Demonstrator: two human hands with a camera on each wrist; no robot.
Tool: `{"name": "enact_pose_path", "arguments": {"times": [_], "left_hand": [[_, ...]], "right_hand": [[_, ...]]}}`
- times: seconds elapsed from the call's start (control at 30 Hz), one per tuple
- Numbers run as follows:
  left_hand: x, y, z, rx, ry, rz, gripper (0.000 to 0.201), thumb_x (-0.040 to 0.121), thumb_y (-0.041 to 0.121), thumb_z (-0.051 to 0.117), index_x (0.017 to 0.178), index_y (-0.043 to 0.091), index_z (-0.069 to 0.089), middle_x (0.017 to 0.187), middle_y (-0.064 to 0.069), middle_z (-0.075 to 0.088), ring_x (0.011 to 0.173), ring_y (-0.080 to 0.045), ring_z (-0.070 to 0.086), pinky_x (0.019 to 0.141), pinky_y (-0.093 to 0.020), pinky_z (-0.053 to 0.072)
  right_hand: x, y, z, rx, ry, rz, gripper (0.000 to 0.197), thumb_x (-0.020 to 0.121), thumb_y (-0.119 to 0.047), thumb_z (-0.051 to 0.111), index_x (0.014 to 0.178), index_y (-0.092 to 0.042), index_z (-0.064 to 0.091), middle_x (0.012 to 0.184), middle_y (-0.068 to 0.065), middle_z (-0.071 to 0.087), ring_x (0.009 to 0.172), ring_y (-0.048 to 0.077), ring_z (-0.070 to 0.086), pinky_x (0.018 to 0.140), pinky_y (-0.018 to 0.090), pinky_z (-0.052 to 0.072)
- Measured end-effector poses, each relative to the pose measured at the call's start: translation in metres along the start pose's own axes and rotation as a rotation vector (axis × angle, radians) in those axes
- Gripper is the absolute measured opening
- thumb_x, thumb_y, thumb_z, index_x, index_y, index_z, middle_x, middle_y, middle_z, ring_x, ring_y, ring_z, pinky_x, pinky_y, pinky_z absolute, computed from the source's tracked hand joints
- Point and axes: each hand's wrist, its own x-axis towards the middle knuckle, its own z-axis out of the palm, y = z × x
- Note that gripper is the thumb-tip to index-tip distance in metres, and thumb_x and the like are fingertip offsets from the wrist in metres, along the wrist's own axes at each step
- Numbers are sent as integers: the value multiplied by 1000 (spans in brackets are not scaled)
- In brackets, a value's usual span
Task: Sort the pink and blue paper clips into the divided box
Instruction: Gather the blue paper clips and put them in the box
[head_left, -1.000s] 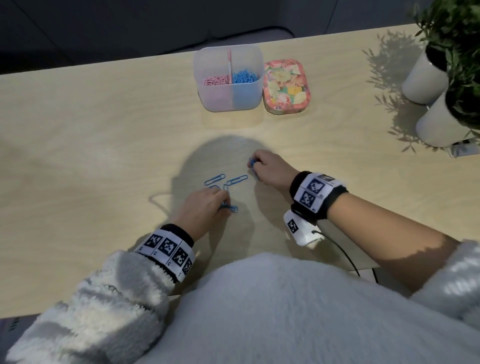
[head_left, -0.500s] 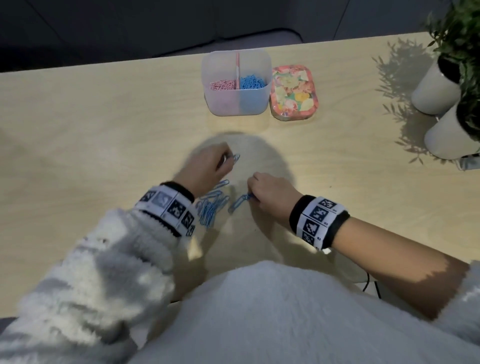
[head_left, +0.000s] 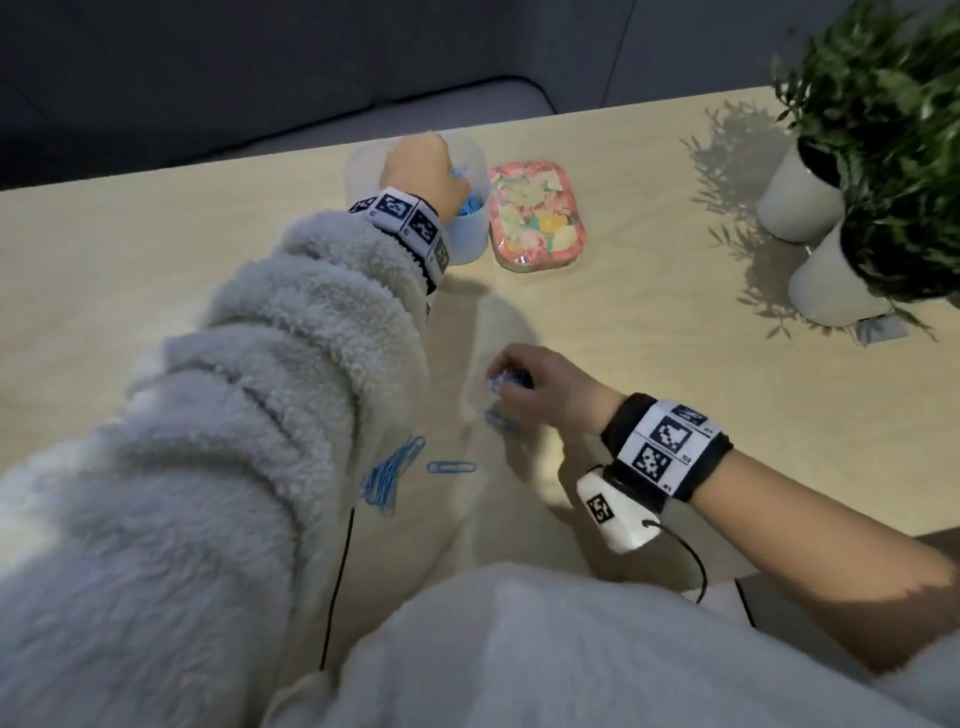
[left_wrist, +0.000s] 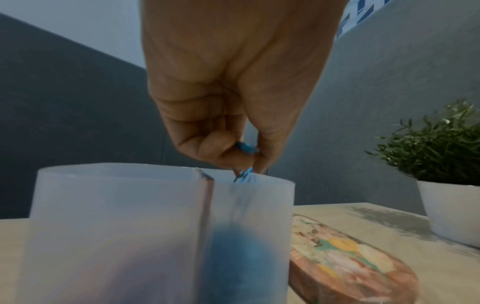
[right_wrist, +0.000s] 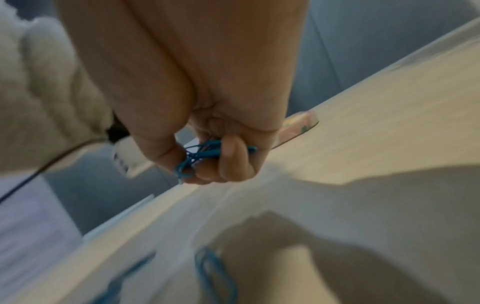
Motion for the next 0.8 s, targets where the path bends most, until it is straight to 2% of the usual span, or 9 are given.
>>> {"name": "enact_pose_path", "arguments": {"times": [0.07, 0.17, 0.23, 0.43, 0.53, 0.57, 0.63, 0.7, 0.8], "left_hand": [[2, -3, 4, 6, -33, 16, 29, 86, 21, 53, 100, -3, 62, 107, -22, 64, 102, -36, 59, 83, -39, 46], [-3, -6, -1, -59, 5, 46, 26, 87, 16, 49, 96, -1, 66, 105, -21, 66, 102, -37, 58, 87, -39, 45], [-12, -11, -10, -170, 46, 75, 26, 87, 14, 47, 97, 3, 68, 106, -16, 68, 103, -34, 59, 89, -36, 44], [-82, -49, -11, -364, 35, 121, 19, 88, 19, 54, 95, 10, 70, 97, -6, 71, 85, -23, 63, 74, -27, 45], [-128, -76, -4, -341, -73, 83, 17, 89, 18, 56, 100, 11, 68, 102, -5, 69, 84, -17, 62, 71, -21, 37], [-142, -86, -2, -338, -109, 61, 17, 89, 18, 57, 101, 11, 67, 103, -5, 69, 84, -16, 61, 73, -22, 39], [-167, -104, 4, -314, -179, 9, 20, 89, 22, 58, 105, 13, 65, 108, -4, 66, 89, -17, 61, 78, -27, 44], [-189, -117, 10, -310, -230, -62, 28, 87, 29, 60, 112, 15, 60, 112, 0, 59, 92, -17, 60, 78, -28, 45], [-223, -125, 22, -342, -224, -174, 48, 78, 42, 68, 116, 17, 53, 108, 3, 46, 87, -14, 59, 75, -28, 48]], "right_hand": [[9, -11, -19, 128, 33, 39, 19, 88, -2, 49, 103, -6, 61, 67, -9, 47, 51, -4, 48, 51, 8, 36], [35, -29, -49, 263, 134, 129, 18, 91, -7, 45, 85, -15, 60, 62, -3, 47, 45, 3, 43, 37, 12, 31], [61, -42, -65, 377, 199, 154, 23, 89, -9, 45, 69, -17, 52, 59, 2, 48, 41, 7, 45, 36, 15, 28], [136, -90, -92, 687, 330, 210, 28, 90, 2, 33, 68, -10, 45, 59, 7, 39, 36, 11, 53, 37, 16, 29], [162, -97, -93, 651, 249, 247, 31, 96, -7, 31, 67, -17, 38, 69, -2, 49, 67, 15, 59, 64, 27, 54], [165, -98, -92, 640, 226, 275, 31, 97, -10, 34, 67, -18, 36, 73, -8, 58, 86, 21, 61, 84, 32, 52], [152, -104, -84, 319, 258, 282, 19, 93, -6, 45, 74, -7, 49, 99, 0, 70, 113, 34, 55, 96, 35, 42], [151, -109, -81, 111, 305, 123, 15, 86, -7, 49, 92, 4, 58, 102, 20, 62, 99, 30, 58, 86, 34, 44], [135, -96, -55, 305, 477, -118, 23, 84, -13, 48, 103, -7, 59, 92, 2, 55, 80, 6, 53, 77, 21, 47]]}}
